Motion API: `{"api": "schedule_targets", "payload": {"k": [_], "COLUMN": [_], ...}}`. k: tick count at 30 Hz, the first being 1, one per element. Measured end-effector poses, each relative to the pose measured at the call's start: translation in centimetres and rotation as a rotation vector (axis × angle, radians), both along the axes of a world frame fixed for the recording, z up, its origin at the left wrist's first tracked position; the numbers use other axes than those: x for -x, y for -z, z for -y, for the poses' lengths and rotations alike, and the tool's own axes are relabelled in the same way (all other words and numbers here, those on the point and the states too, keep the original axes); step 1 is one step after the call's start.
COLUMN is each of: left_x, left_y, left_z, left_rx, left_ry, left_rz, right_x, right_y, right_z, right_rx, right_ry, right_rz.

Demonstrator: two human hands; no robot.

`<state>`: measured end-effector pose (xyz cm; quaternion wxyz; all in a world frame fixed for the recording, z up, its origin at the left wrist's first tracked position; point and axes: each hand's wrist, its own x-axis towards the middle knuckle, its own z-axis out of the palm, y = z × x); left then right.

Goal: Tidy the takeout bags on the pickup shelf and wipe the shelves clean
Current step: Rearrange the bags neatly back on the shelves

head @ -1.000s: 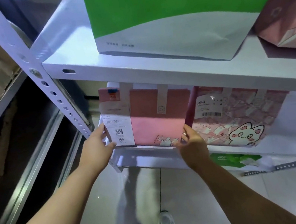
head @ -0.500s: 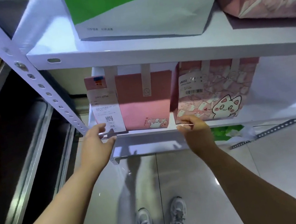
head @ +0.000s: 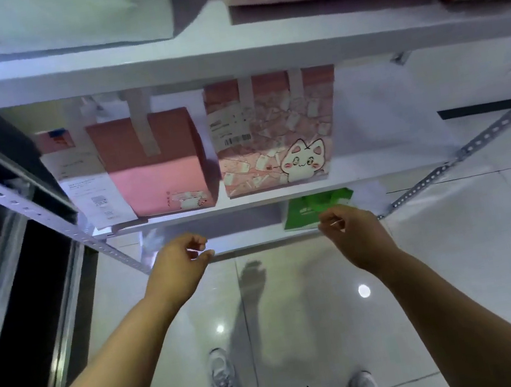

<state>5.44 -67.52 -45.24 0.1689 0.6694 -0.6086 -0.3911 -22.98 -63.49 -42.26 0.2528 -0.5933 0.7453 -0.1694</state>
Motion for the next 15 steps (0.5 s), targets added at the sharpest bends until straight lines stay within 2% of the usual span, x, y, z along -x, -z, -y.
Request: {"api": "schedule_targets", "payload": {"k": [7,15], "left_x": [11.3,20.4], "left_y": [3.5,8.0], "left_z": [-6.2,-9.4], "left_rx": [-0.024,-0.067], "left_ry": [-0.032,-0.109], "left_rz": [0.040,-0.012], "right_x": [11.7,20.9], "right_y": [2.8,7.7], "right_z": [-3.7,-5.9], "right_rx": [-0.041,-0.087], "right_ry": [0.044,0.044], "right_rz": [0.056,0.060]}}
